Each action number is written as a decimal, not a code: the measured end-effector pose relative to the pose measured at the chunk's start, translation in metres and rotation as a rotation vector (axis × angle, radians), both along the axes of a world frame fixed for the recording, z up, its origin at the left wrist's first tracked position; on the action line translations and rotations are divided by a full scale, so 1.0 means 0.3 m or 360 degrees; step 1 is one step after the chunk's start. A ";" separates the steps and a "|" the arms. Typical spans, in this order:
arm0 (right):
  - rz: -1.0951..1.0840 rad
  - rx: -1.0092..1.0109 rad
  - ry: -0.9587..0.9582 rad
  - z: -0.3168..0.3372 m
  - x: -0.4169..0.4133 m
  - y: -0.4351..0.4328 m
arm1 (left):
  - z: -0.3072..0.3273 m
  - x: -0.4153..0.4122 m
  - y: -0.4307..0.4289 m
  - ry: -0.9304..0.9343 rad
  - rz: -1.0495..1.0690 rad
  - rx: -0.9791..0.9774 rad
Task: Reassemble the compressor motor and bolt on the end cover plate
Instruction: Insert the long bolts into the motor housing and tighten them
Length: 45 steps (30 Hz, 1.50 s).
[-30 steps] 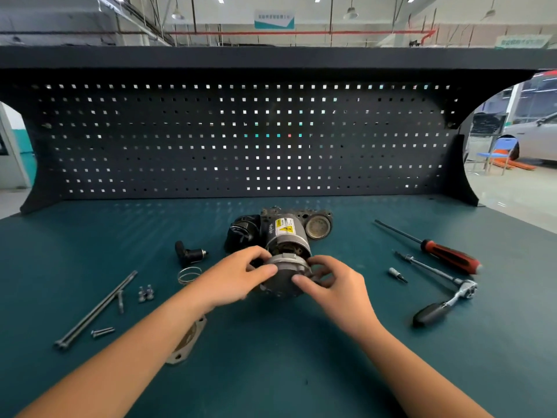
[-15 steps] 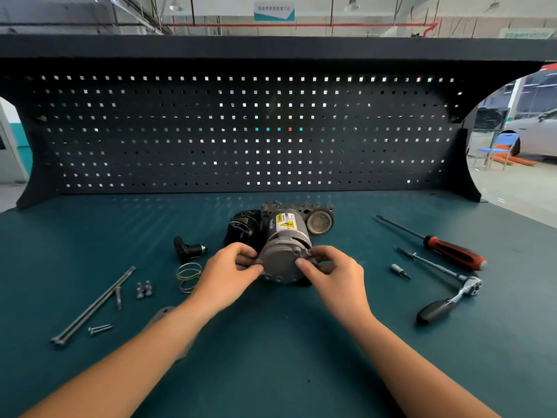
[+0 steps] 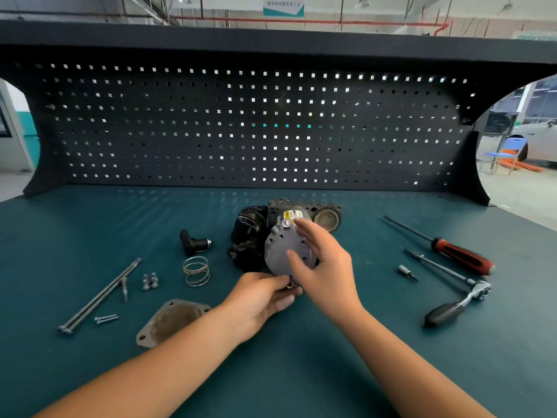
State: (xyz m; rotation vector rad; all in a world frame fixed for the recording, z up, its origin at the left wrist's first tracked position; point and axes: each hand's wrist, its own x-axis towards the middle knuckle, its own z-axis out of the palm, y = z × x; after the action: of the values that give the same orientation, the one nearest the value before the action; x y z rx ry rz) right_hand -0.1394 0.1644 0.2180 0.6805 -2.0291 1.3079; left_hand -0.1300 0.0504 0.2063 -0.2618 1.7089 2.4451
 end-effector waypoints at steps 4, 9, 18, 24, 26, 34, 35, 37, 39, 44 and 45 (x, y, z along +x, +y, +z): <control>-0.0190 0.0046 0.0086 -0.018 -0.003 0.006 | 0.001 0.012 0.024 -0.0092 0.0035 0.0374; -0.0238 0.0022 -0.0719 -0.043 -0.002 0.047 | 0.009 0.022 0.033 -0.0132 0.0024 0.0494; -0.0135 0.0027 -0.0524 -0.049 0.007 0.047 | 0.011 0.023 -0.012 -0.0108 -0.0227 -0.0019; -0.0028 -0.0051 -0.0509 -0.051 0.012 0.046 | 0.011 0.027 -0.030 -0.0004 -0.0110 0.0114; 0.0025 -0.0101 -0.0633 -0.053 0.012 0.047 | 0.002 0.029 -0.028 0.0065 -0.0069 0.0149; 0.0008 -0.0123 -0.0930 -0.065 0.009 0.063 | -0.017 0.000 -0.074 0.0606 0.0156 -0.0761; -0.0034 -0.0152 -0.0896 -0.065 0.006 0.065 | -0.020 -0.003 -0.081 0.0645 0.0176 -0.0851; -0.0150 -0.0166 -0.0827 -0.063 0.001 0.070 | -0.028 -0.008 -0.090 0.0670 0.0217 -0.0937; -0.0230 -0.0161 -0.0771 -0.060 -0.001 0.072 | -0.033 -0.016 -0.099 0.0677 0.0243 -0.1027; -0.0299 -0.0140 -0.0728 -0.067 -0.012 0.078 | -0.029 -0.025 -0.121 0.0724 0.0221 -0.1368; -0.0302 -0.0133 -0.0736 -0.068 -0.017 0.081 | -0.025 -0.026 -0.122 0.0729 0.0216 -0.1392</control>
State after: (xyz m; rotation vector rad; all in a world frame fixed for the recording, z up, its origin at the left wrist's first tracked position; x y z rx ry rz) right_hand -0.1445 0.1888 0.1978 0.1443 -2.3112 1.5274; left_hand -0.1377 0.0139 0.1986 0.1198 2.9663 1.7432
